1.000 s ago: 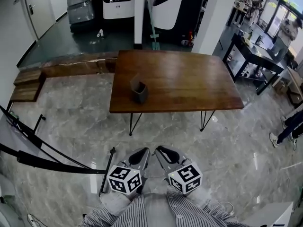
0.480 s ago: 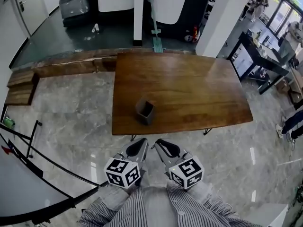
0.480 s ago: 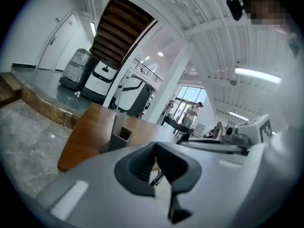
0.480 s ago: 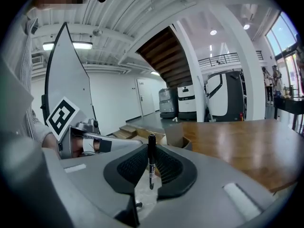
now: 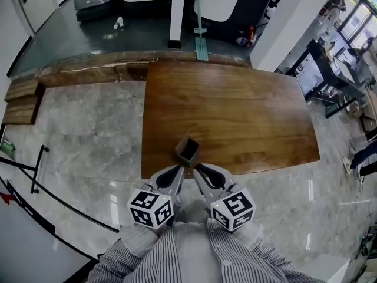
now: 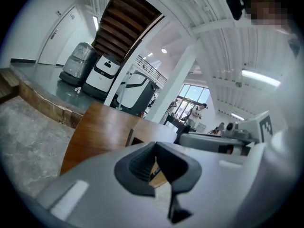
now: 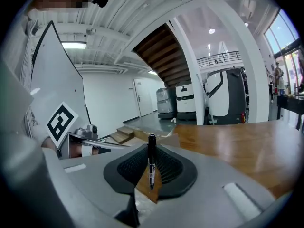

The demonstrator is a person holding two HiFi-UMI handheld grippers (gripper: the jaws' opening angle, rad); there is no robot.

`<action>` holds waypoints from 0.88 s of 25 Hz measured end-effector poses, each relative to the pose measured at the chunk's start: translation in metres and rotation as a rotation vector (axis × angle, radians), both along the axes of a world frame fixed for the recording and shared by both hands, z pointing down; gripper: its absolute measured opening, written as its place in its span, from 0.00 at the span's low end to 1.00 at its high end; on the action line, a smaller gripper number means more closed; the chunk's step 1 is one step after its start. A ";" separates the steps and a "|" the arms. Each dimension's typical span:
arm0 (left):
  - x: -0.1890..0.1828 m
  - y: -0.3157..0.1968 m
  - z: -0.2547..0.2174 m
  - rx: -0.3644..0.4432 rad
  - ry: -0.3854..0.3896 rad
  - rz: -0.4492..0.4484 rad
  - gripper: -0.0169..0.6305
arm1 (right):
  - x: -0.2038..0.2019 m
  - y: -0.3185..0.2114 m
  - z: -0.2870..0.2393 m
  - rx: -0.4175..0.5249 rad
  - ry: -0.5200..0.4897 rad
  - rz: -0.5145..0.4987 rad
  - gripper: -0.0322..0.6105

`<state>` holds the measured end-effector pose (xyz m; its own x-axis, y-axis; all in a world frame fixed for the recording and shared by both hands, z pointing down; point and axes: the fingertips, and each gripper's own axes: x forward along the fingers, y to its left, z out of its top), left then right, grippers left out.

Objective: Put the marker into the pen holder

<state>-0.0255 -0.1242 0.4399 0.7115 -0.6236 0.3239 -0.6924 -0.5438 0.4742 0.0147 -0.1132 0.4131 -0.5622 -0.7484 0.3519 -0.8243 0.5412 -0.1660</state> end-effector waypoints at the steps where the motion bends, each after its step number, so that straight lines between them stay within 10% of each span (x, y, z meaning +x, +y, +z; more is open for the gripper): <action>1: 0.001 -0.002 0.001 -0.008 0.002 -0.003 0.04 | 0.002 -0.003 0.001 -0.005 0.000 -0.001 0.12; 22: 0.001 -0.043 -0.003 -0.043 0.008 -0.096 0.04 | 0.015 -0.062 -0.019 0.024 -0.016 -0.051 0.12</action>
